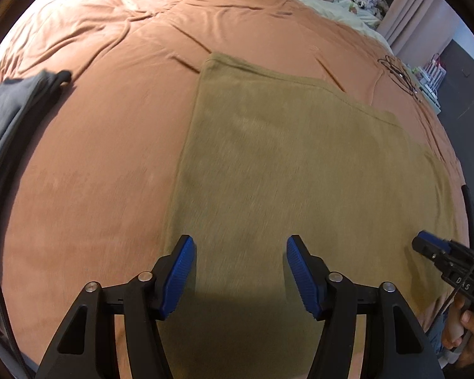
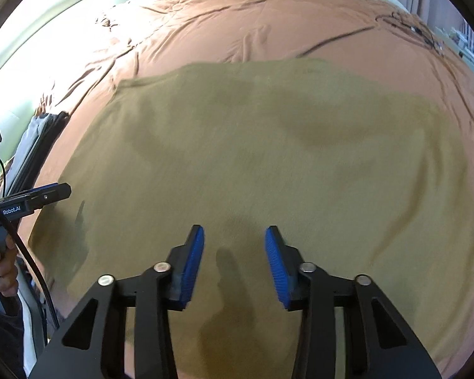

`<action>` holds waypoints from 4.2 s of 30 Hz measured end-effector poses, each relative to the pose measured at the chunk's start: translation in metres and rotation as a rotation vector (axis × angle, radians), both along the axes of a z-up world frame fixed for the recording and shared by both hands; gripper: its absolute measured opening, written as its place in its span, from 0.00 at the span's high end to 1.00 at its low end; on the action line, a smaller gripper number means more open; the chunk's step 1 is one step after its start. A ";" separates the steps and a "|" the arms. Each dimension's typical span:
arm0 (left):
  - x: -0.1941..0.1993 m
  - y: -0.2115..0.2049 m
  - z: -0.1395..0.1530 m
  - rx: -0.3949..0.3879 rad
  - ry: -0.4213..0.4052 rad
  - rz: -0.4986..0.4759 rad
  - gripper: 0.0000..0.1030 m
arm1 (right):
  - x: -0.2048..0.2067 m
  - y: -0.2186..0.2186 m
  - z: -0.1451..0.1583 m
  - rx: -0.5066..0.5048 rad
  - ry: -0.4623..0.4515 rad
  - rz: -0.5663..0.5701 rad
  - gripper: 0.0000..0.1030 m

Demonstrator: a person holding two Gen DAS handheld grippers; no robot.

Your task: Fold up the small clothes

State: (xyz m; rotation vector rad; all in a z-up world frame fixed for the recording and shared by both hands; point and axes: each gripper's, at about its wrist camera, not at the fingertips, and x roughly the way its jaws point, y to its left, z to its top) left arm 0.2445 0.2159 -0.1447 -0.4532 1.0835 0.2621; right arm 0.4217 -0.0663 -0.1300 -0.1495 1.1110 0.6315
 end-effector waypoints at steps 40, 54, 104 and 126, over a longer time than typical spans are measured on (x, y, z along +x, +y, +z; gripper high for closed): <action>-0.133 0.025 -0.012 -0.239 -0.148 0.229 0.54 | -0.049 -0.200 -0.004 -0.059 -0.063 -0.337 0.79; -0.134 0.020 -0.024 -0.395 -0.200 0.235 0.54 | -0.071 -0.217 0.013 -0.036 -0.056 -0.374 0.83; -0.046 -0.040 0.116 -0.482 -0.478 -0.099 0.95 | -0.076 -0.059 -0.023 0.222 0.059 -0.023 1.00; 0.065 -0.216 0.155 -0.415 -0.388 -0.409 0.95 | -0.071 -0.198 -0.003 0.384 0.024 -0.178 1.00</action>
